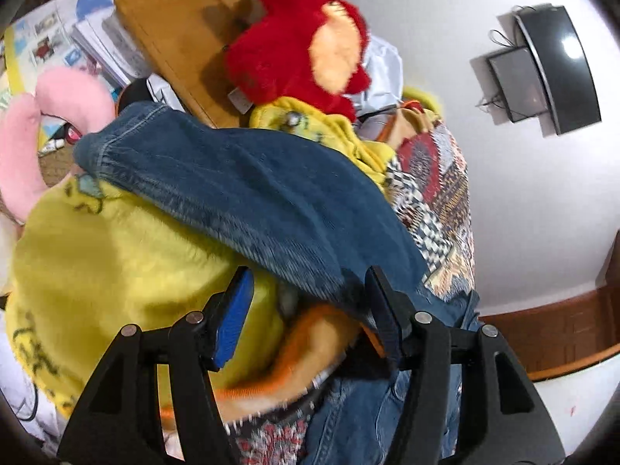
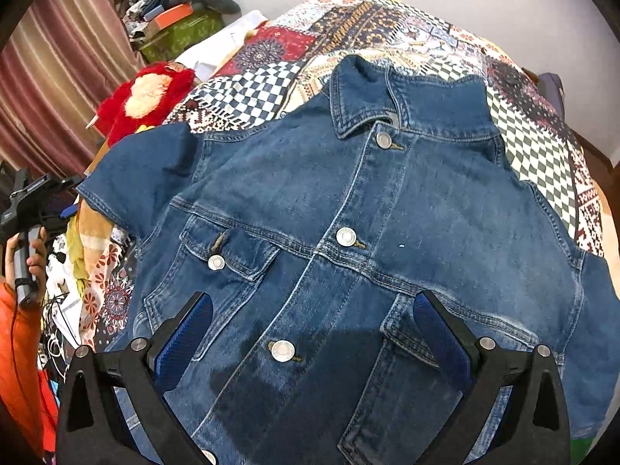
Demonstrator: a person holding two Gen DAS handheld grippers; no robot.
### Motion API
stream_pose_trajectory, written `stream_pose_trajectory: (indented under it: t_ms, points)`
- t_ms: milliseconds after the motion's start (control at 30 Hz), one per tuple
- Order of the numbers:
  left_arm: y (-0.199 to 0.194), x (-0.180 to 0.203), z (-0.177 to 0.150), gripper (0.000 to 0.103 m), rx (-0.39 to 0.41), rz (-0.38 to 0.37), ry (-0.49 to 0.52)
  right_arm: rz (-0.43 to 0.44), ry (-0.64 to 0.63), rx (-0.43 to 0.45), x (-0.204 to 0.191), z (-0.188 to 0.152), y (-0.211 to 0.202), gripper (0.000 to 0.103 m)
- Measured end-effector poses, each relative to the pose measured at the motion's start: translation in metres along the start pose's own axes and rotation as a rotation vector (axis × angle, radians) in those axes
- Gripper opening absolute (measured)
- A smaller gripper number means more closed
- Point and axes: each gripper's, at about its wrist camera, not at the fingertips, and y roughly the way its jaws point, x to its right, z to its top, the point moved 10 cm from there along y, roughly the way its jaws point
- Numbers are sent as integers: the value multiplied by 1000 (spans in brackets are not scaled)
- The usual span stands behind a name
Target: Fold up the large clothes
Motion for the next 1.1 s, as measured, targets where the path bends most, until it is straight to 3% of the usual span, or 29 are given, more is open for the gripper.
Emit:
stream_pose_trajectory:
  t_ms: [167,233,333,433,600,767,933,1100]
  points:
    - [17,-5,23,53,58,94,20,-5,16,-27,4,-3,11,103]
    - [15,1,31,33,109,192,104,-10,20,-35,6,-6,13,103]
    - [4,16,41,12,177,308,253,-15,23,-37,11,-8,12,103]
    - [-13,50,38,10,250,369,404,-16,34,-30,16,-10,8,103]
    - [-49,143,12,9,384,347,669,-2,62,-1,23,-9,-6,103]
    - [-50,233,-48,8,386,237,895,13,74,44,27,-7,-28,103]
    - [-13,286,-120,9,267,115,1012,15,85,91,35,-10,-53,103]
    - [49,290,-193,9,67,69,1063,0,105,114,56,-20,-71,103]
